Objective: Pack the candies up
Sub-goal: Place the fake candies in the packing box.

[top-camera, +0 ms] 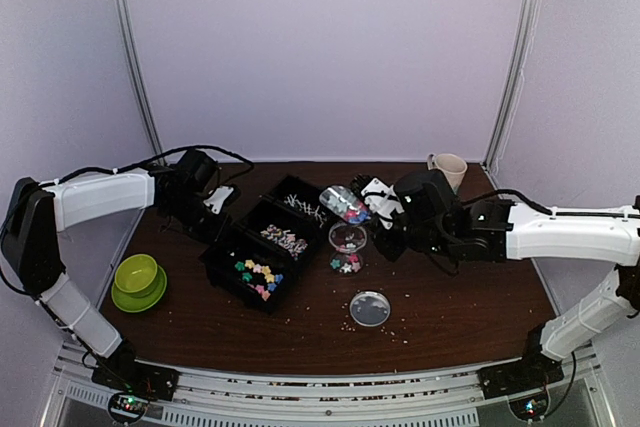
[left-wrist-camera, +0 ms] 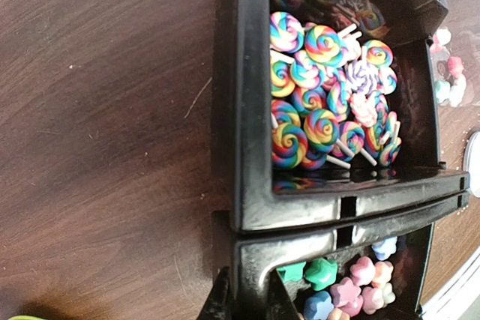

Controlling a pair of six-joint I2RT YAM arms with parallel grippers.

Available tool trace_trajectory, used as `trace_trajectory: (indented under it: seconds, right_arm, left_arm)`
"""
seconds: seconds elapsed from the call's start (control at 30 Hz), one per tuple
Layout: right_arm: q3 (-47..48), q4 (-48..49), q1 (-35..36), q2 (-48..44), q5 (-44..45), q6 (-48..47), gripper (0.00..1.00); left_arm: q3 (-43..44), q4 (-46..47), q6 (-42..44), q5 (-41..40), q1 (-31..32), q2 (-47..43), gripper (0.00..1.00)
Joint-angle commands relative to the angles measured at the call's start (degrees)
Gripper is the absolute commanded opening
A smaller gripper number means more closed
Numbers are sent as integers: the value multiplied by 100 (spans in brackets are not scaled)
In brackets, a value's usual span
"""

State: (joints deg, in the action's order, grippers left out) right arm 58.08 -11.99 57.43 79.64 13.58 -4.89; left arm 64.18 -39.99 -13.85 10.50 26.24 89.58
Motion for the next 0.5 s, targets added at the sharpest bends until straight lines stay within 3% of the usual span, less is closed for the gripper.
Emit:
trace_trajectory:
  seconds: [0.0, 0.47]
  right_arm:
    - [-21, -791, -59, -384, 395, 109, 0]
    - [321, -2237, -136, -490, 496, 294, 0]
  left_arm:
    - [366, 789, -51, 409, -24, -377, 0]
    - [360, 791, -66, 435, -23, -383, 0]
